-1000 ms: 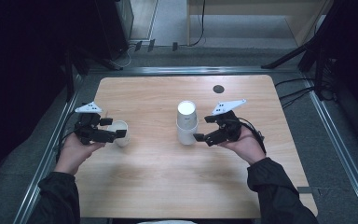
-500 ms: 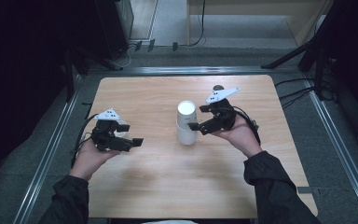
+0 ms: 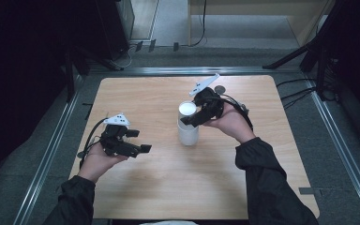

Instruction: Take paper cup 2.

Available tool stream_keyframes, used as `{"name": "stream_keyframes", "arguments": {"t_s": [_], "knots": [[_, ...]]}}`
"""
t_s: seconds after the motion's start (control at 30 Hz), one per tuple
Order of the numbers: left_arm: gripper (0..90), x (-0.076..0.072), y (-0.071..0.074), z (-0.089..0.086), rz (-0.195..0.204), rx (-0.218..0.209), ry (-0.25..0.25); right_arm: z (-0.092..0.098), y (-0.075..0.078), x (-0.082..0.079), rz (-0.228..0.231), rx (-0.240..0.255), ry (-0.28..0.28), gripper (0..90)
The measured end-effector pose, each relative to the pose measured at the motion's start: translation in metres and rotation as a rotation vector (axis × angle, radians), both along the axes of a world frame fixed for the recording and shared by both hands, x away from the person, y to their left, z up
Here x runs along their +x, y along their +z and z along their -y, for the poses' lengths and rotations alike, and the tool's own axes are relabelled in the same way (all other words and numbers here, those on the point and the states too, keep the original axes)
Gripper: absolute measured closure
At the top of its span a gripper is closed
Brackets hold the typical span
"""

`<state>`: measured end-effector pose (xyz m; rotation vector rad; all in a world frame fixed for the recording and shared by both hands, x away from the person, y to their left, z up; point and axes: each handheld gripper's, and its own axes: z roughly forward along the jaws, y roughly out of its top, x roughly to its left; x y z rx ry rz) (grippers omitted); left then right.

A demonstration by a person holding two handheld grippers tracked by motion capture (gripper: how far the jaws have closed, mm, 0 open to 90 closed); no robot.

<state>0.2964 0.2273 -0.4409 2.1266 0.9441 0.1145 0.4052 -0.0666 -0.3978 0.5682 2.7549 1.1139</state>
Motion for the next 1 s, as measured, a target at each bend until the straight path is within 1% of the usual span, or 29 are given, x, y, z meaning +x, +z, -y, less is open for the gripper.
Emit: {"name": "stream_keyframes", "arguments": {"t_s": [0.03,0.13,0.17,0.23,0.27,0.3,0.33,0.43,0.5,0.7,0.83,1.0], "knots": [[15.2,0.000,-0.001,0.001,0.004,0.003,-0.008,-0.002,0.001,0.000,-0.003,-0.013,-0.004,23.4],[15.2,-0.001,-0.002,0.005,0.005,0.013,-0.025,-0.008,0.004,-0.001,0.028,-0.067,-0.010,25.0],[15.2,-0.001,-0.003,0.007,0.000,0.008,-0.028,-0.008,0.004,-0.002,0.038,-0.075,-0.008,25.8],[15.2,0.000,-0.004,0.007,-0.010,-0.014,-0.038,-0.009,0.005,-0.003,0.037,-0.069,-0.013,29.5],[15.2,0.000,-0.005,0.008,-0.013,-0.015,-0.040,-0.008,0.006,-0.003,0.035,-0.069,-0.021,31.3],[15.2,0.000,-0.005,0.009,-0.012,-0.009,-0.041,-0.008,0.006,-0.002,0.031,-0.066,-0.025,32.0],[15.2,0.000,-0.006,0.009,-0.012,-0.004,-0.044,-0.007,0.007,-0.002,0.016,-0.059,-0.031,32.6],[15.2,0.000,-0.008,0.011,-0.014,0.004,-0.051,-0.004,0.007,-0.001,0.016,-0.052,-0.028,33.1],[15.2,0.001,-0.009,0.014,-0.012,0.023,-0.055,-0.004,0.009,-0.002,0.012,-0.049,-0.027,33.6],[15.2,0.000,-0.012,0.020,-0.012,0.043,-0.080,-0.003,0.014,-0.005,0.038,-0.051,-0.025,34.7],[15.2,0.000,-0.013,0.022,-0.010,0.055,-0.090,-0.002,0.015,-0.006,0.035,-0.047,-0.029,34.8],[15.2,0.000,-0.014,0.022,-0.013,0.053,-0.093,0.000,0.018,-0.006,0.036,-0.034,-0.030,34.8]]}}
